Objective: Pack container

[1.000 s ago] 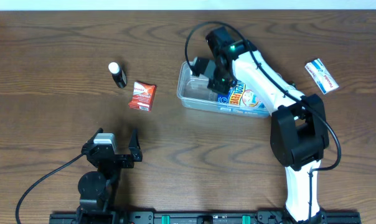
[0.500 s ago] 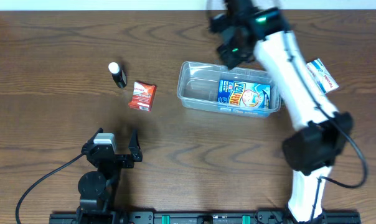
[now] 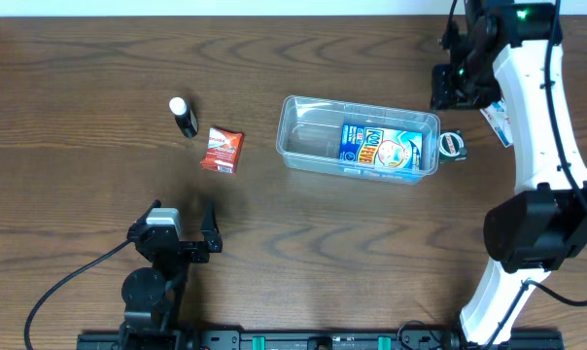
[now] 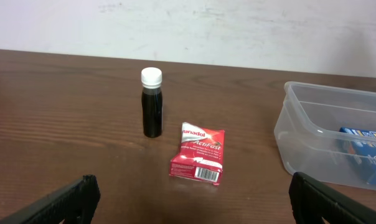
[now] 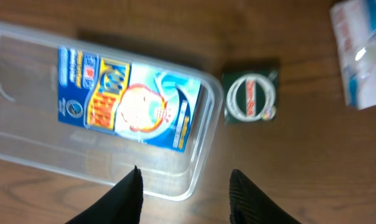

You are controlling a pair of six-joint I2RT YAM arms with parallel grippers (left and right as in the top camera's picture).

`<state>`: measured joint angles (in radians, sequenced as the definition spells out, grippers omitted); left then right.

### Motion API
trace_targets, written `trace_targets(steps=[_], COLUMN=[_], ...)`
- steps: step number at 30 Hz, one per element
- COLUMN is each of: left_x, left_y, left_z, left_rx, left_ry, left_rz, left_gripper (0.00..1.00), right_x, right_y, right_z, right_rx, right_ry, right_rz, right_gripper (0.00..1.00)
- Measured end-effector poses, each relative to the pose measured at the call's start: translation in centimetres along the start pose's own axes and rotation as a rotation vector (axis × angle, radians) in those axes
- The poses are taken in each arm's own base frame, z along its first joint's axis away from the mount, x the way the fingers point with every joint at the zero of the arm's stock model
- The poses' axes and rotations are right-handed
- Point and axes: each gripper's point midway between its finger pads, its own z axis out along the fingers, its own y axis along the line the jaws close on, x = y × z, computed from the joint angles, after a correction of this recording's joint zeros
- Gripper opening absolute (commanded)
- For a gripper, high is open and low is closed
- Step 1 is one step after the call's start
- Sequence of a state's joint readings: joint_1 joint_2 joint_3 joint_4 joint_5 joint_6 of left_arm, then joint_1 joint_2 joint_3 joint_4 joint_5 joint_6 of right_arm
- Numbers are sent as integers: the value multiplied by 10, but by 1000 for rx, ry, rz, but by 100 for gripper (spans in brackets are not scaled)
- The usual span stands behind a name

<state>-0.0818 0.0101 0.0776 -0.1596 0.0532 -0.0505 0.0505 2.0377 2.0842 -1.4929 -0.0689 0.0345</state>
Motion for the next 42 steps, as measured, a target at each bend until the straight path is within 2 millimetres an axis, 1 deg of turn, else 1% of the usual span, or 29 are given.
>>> trace_targets(steps=[4,7,9,15,19,22,25,28,34,39,42], left_x=[0,0,0,0,0,0,0,0,0,0,0], left_y=[0,0,0,0,0,0,0,0,0,0,0], left_z=[0,0,0,0,0,0,0,0,0,0,0], left_rx=[0,0,0,0,0,0,0,0,0,0,0], left_ry=[0,0,0,0,0,0,0,0,0,0,0], left_rz=[0,0,0,0,0,0,0,0,0,0,0], left_gripper=[98,98,98,98,98,98,98,98,98,98,98], right_x=[14,22,27,35,29,30,32,31,20,8,3], right_y=[1,0,0,-2,-4,-5,-6,-11,-15,-15,-15], right_z=[19,34,46,75,82,85,89,94,98,99,99], right_rx=[-11,-16,-20,-21,-19,-19,-21,-20,-21,-22,-21], right_ry=[66,103,123,147,118,119,122,114,65,18,-5], right_rz=[10,15,21,36,43,46,54,76,88,82,71], right_gripper=[45,40,40,39,40,40,32,21,19,11,11])
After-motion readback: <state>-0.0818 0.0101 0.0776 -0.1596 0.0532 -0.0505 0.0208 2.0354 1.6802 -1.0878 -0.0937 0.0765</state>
